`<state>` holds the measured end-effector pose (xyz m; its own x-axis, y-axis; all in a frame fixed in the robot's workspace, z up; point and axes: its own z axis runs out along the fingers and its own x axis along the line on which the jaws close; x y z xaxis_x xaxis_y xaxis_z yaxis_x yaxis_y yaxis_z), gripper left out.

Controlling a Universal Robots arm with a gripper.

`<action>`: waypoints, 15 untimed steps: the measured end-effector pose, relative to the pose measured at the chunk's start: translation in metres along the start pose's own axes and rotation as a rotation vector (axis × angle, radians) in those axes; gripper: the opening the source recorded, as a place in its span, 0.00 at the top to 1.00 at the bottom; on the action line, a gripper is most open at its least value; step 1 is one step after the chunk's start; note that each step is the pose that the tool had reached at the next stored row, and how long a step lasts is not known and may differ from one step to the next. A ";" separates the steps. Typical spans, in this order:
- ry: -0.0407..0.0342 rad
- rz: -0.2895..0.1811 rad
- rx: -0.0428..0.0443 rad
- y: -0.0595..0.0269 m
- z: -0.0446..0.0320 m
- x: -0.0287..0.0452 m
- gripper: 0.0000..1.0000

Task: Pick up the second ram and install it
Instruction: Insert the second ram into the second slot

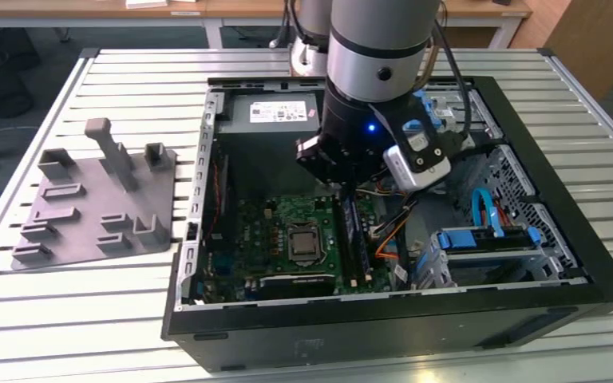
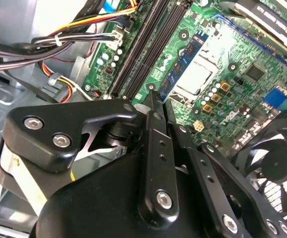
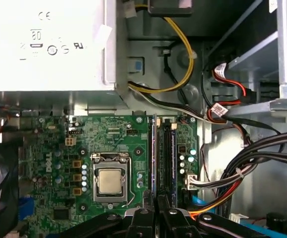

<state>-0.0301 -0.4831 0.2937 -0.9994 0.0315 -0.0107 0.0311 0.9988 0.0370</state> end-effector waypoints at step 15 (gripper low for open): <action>-0.0054 0.144 0.0015 0.0000 0.0009 0.0000 0.86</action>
<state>-0.0301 -0.4831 0.2928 -0.9845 0.1749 -0.0107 0.1744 0.9840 0.0371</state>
